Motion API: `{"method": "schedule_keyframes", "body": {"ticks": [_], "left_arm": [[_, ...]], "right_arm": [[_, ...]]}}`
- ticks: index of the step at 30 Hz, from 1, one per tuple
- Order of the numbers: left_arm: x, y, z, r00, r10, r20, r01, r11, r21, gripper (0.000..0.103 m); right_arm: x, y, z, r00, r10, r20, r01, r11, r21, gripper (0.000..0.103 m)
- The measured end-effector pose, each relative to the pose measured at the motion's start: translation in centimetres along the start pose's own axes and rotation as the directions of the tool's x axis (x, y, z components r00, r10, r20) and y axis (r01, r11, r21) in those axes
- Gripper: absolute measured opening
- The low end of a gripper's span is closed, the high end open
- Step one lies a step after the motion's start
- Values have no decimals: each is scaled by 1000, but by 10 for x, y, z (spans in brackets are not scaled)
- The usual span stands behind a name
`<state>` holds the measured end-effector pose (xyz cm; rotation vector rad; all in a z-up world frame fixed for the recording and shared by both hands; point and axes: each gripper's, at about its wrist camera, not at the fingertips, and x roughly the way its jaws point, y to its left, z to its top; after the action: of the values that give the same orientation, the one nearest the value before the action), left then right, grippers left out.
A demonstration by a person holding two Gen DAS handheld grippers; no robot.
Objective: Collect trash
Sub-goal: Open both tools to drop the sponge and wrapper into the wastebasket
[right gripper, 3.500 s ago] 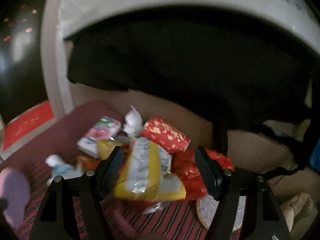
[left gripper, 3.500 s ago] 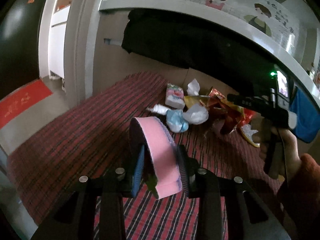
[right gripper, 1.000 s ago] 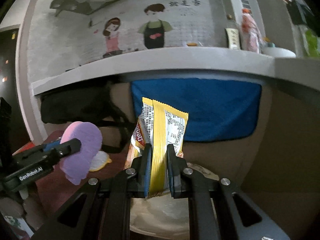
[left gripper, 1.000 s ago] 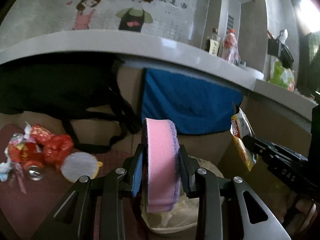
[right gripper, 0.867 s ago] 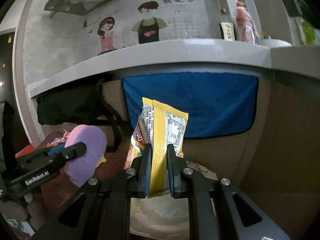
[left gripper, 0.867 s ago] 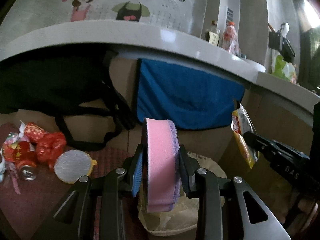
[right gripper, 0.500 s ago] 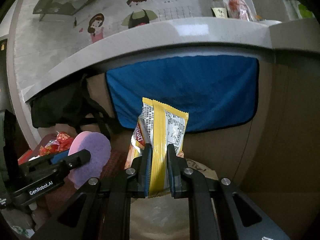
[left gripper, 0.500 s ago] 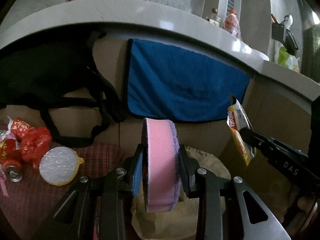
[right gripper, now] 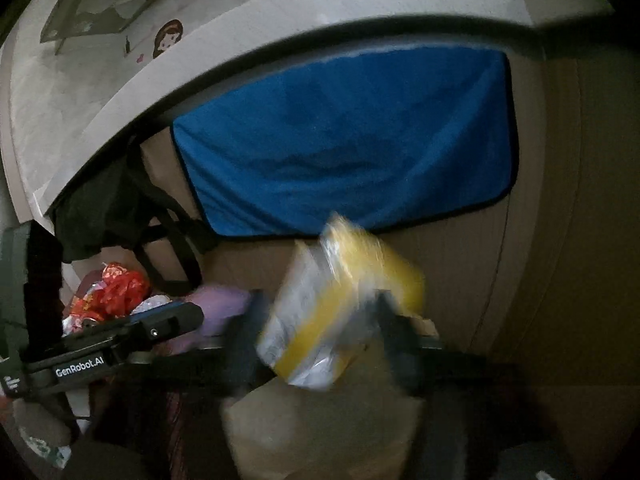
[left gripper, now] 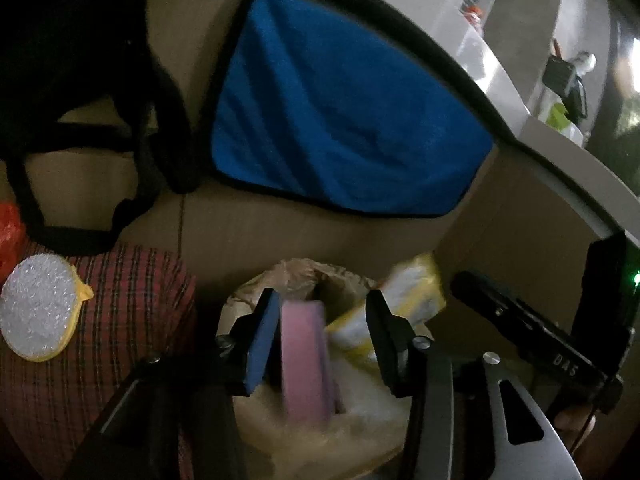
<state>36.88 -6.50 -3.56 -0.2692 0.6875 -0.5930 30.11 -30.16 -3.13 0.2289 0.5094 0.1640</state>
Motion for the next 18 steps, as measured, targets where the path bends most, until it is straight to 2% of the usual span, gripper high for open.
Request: {"method": "schedule_keyframes", "body": {"ticks": [5, 10, 18], "left_arm": [[-19, 12, 5, 1000, 9, 18, -9, 999, -39, 49], [-60, 21, 1, 994, 83, 74, -80, 996, -31, 49], [-142, 54, -17, 956, 241, 167, -239, 970, -31, 49]], "right_arm": [[-5, -2, -3, 999, -48, 9, 48, 999, 8, 62], [-16, 0, -4, 999, -40, 17, 40, 999, 22, 62], [-39, 31, -16, 1000, -15, 26, 14, 1000, 8, 62]]}}
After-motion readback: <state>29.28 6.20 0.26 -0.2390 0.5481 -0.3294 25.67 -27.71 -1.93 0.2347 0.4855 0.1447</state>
